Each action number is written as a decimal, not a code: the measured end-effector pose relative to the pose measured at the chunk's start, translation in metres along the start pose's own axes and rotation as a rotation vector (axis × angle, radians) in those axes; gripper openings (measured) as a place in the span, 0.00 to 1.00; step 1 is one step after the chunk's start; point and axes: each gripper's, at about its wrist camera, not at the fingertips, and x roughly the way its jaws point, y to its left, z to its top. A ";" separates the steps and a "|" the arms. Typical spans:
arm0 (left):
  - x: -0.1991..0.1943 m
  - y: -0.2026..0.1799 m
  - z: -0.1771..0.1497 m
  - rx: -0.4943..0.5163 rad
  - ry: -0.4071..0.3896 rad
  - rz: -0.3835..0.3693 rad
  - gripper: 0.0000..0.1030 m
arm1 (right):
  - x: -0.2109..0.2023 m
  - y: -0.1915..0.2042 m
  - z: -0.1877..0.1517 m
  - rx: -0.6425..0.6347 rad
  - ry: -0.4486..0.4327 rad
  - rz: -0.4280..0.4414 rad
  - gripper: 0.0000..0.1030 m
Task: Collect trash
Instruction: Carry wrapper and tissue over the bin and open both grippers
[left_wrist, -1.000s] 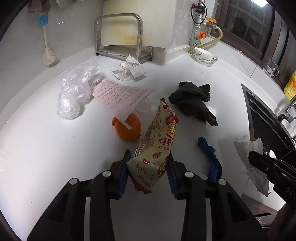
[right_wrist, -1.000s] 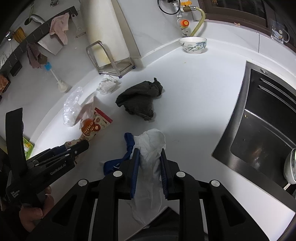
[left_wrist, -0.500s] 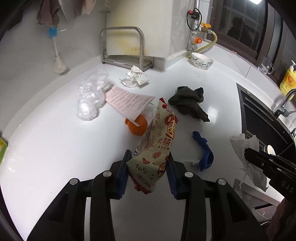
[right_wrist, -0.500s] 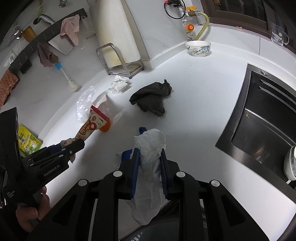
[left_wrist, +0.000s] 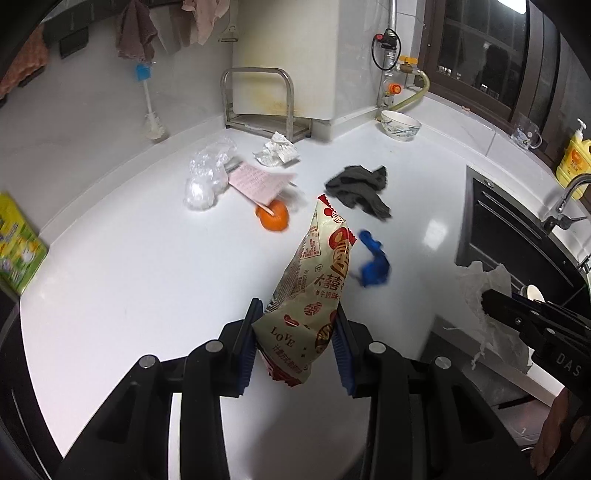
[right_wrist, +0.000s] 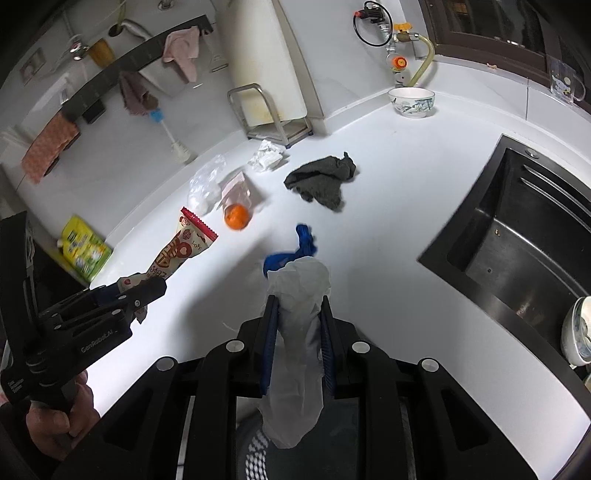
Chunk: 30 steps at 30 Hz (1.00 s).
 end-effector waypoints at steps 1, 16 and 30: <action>-0.004 -0.005 -0.005 -0.004 0.002 0.002 0.35 | -0.004 -0.002 -0.004 -0.006 0.005 0.002 0.21; -0.048 -0.082 -0.089 -0.089 0.040 0.031 0.35 | -0.050 -0.045 -0.074 -0.119 0.108 0.074 0.21; -0.027 -0.113 -0.157 -0.125 0.158 0.074 0.35 | -0.026 -0.064 -0.138 -0.129 0.231 0.128 0.21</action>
